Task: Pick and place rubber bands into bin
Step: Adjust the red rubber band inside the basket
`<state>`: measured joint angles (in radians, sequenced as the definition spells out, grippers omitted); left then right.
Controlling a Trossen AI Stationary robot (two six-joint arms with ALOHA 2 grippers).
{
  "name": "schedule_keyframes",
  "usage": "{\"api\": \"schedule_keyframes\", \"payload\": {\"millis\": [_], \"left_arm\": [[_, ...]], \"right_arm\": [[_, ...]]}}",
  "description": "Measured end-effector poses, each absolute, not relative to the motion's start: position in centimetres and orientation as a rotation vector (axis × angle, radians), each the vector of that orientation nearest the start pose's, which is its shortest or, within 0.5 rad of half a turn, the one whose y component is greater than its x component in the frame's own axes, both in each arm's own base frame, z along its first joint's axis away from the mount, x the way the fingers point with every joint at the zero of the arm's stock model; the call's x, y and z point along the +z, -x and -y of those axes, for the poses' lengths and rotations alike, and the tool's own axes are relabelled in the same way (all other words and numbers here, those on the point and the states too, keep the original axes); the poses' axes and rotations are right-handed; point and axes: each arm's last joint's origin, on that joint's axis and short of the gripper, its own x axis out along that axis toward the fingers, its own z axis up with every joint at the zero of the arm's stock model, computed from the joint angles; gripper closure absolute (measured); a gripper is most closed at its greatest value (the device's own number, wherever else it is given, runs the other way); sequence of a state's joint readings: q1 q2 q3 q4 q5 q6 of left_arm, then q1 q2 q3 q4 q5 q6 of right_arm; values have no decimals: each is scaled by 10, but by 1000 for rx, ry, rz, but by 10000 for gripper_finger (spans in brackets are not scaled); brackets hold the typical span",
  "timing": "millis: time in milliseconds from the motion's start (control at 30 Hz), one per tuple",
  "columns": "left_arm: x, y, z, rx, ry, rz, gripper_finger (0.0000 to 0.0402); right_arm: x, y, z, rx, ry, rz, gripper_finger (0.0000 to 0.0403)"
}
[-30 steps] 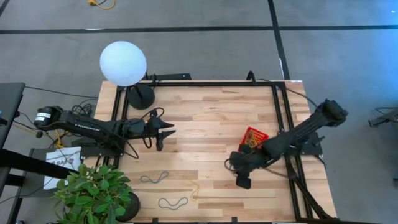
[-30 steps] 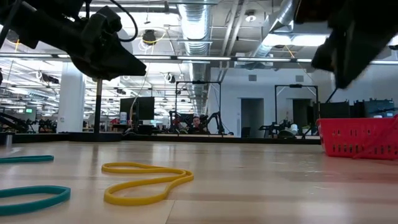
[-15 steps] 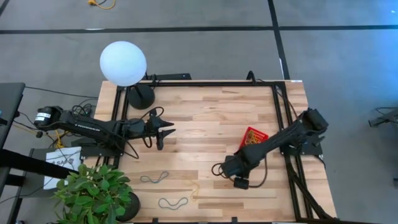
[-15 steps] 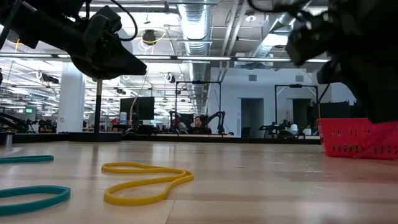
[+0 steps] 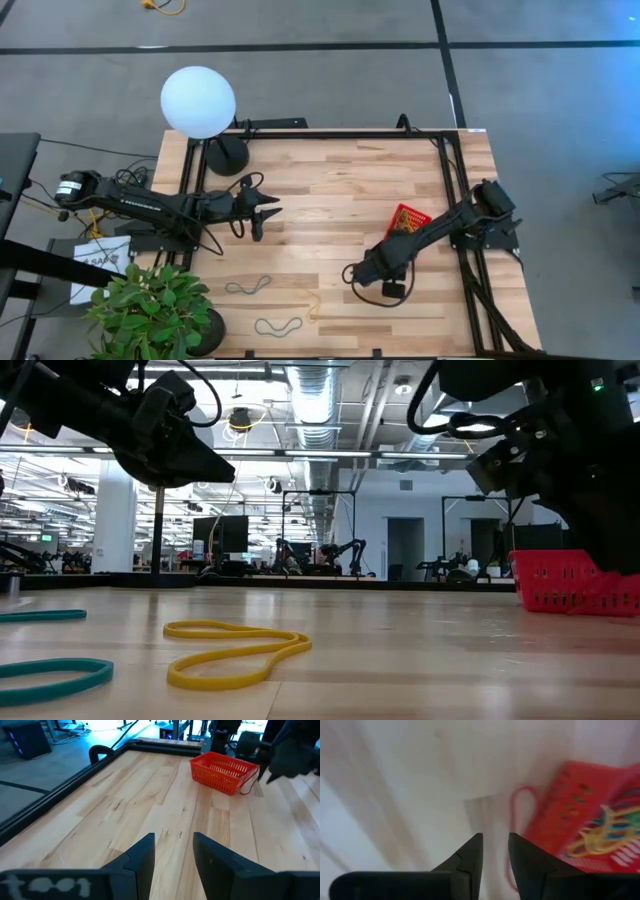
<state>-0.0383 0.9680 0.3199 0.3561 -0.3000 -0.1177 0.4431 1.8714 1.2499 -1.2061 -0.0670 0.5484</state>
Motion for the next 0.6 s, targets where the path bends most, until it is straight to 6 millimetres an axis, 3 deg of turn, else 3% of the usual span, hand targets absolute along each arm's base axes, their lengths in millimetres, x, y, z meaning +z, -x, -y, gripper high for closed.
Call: {"api": "schedule_keyframes", "payload": {"millis": [167,600], "left_arm": [[193,-193,-1,277,65,-281,278],[192,-193,-1,277,65,-289,278]], "right_arm": [[170,-273,-132,-146,76,-1839,316],[162,-261,-127,-147,139,-1912,317]]}}
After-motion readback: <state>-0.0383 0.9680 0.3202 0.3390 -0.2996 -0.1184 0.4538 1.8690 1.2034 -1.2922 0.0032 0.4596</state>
